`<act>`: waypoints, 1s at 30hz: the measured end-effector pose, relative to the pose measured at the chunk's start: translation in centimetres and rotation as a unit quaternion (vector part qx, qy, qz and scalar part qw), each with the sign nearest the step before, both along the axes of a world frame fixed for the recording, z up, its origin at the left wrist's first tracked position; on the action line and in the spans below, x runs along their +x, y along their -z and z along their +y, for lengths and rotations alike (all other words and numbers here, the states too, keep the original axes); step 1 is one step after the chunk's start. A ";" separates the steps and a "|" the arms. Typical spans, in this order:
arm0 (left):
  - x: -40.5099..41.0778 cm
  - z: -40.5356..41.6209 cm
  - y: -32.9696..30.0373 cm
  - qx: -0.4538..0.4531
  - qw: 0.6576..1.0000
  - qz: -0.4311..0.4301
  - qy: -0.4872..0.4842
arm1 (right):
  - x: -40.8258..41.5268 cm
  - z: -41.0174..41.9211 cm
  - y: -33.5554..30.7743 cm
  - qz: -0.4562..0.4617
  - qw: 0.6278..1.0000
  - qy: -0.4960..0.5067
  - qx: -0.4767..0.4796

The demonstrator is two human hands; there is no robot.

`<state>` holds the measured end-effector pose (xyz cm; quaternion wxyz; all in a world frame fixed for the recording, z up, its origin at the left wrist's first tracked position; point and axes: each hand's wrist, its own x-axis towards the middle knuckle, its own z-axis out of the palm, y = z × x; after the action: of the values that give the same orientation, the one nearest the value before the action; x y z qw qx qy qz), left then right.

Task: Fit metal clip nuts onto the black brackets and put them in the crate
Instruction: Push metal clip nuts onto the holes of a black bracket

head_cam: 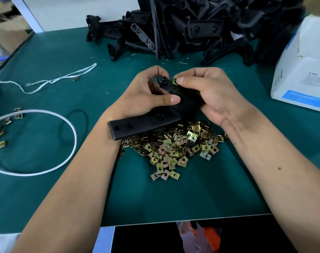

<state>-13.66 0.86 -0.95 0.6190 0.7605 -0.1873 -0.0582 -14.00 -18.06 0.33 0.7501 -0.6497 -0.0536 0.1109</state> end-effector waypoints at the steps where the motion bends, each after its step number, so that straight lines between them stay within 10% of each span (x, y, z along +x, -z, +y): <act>1: 0.0 0.0 0.0 0.000 1.000 0.001 -0.001 | -0.1 0.0 0.0 -0.003 1.000 -0.008 -0.003; 21: -0.1 1.2 -1.1 -0.020 0.997 -0.037 -0.064 | 0.8 -1.1 0.0 -0.011 0.997 -0.020 0.069; 27: 0.2 3.0 -1.6 -0.427 0.871 0.087 -0.225 | 2.1 -2.2 2.1 -0.218 0.902 0.099 -0.360; 30: 0.5 3.4 -1.7 -0.459 0.841 0.133 -0.253 | 1.8 -1.2 2.5 -0.265 0.849 0.035 -0.456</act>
<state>-13.18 4.30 0.78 0.9095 0.3952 0.0901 0.0924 -12.23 -19.25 -2.19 0.3301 -0.9249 -0.1710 -0.0793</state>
